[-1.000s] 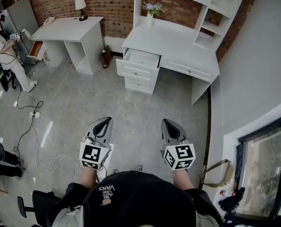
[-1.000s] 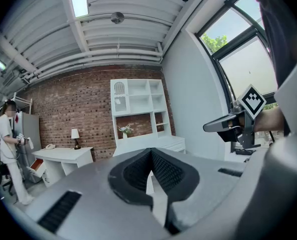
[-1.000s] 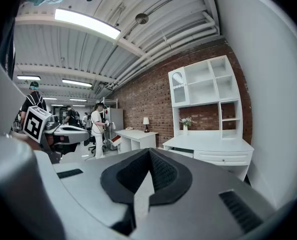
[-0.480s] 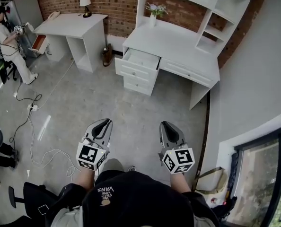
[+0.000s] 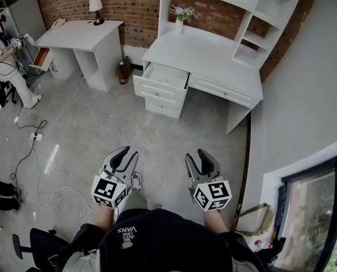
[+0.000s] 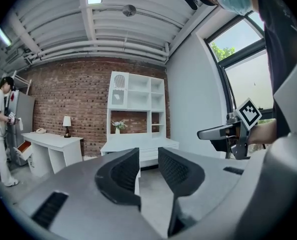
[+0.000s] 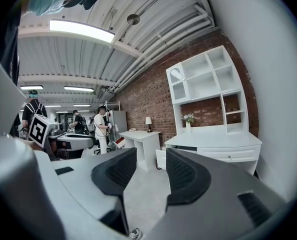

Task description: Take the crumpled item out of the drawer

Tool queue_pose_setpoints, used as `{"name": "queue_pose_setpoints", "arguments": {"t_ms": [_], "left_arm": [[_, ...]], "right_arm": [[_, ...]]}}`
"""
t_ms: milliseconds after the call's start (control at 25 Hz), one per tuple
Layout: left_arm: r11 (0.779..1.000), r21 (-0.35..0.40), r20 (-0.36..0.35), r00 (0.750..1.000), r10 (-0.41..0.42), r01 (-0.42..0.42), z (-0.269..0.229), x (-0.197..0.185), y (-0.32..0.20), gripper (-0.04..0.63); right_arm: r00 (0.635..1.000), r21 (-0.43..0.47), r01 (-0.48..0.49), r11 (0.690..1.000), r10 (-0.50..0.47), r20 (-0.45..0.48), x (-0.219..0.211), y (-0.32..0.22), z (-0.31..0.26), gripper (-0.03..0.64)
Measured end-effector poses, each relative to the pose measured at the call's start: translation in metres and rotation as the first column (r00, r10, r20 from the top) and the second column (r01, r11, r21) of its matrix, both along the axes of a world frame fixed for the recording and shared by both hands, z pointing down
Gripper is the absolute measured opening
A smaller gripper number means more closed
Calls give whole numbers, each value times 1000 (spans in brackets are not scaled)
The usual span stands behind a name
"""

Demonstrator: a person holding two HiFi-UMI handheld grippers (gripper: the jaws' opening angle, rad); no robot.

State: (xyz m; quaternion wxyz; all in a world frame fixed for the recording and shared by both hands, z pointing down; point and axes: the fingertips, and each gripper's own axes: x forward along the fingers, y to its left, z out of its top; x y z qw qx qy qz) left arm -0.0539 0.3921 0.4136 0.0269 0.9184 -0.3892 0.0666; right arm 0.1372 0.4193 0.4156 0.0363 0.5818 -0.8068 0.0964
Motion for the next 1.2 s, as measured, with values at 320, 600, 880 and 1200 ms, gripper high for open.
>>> {"name": "queue_pose_setpoints", "arguments": {"t_ms": [320, 600, 880, 1200], "left_arm": [[999, -13, 7, 999, 51, -51, 4, -6, -85, 98], [999, 19, -10, 999, 47, -46, -5, -42, -182, 98], [997, 48, 2, 998, 63, -63, -17, -75, -263, 99], [997, 8, 1, 997, 81, -81, -1, -84, -320, 98]], "right_arm": [[999, -14, -38, 999, 38, -19, -6, -78, 1, 160], [998, 0, -46, 999, 46, -36, -40, -175, -9, 160], [997, 9, -71, 997, 71, -34, -66, -248, -13, 160], [991, -54, -133, 990, 132, -25, -62, -291, 5, 158]]}}
